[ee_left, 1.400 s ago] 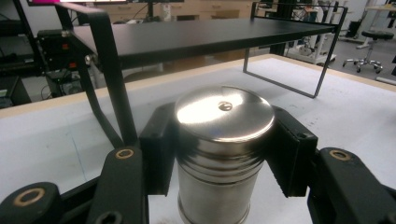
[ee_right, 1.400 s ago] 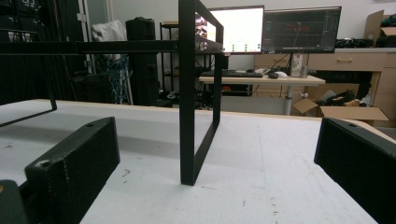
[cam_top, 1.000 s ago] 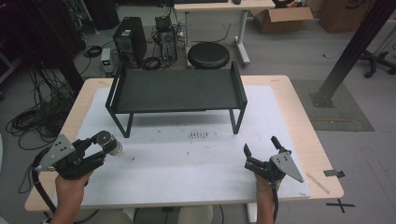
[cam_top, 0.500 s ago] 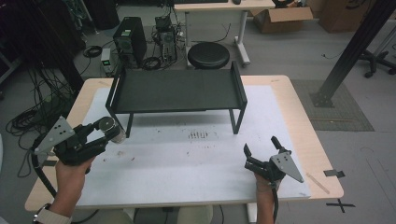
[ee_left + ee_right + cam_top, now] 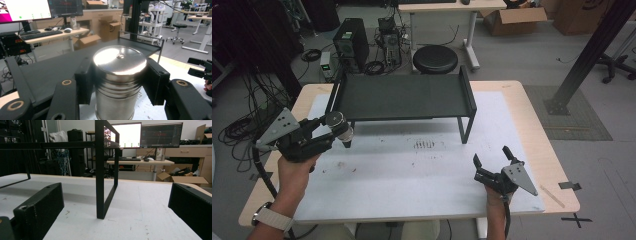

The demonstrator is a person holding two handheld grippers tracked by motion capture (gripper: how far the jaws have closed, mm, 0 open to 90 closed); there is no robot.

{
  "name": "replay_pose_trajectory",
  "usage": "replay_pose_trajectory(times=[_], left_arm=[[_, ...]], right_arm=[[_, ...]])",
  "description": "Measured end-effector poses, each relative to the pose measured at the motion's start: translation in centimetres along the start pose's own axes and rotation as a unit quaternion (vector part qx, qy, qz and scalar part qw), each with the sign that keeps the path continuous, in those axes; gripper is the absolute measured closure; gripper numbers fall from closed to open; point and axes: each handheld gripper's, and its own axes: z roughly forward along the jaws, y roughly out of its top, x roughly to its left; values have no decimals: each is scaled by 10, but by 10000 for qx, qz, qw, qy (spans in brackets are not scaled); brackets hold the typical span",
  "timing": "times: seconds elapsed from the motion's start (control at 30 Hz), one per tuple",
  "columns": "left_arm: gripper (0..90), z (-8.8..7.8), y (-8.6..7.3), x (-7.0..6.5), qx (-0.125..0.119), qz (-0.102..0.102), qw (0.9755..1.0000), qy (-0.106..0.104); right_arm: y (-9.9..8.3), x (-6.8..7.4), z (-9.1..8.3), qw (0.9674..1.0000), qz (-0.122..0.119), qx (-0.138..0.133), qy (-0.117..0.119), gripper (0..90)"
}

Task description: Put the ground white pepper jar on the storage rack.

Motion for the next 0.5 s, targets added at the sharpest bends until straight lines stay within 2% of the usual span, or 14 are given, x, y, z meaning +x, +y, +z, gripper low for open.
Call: replay_pose_trajectory(times=[0.5], left_arm=[[491,25,32,2,-5,145,9998,-142]], right_arm=[[0,1,1,10000,-36,38,0,0]])
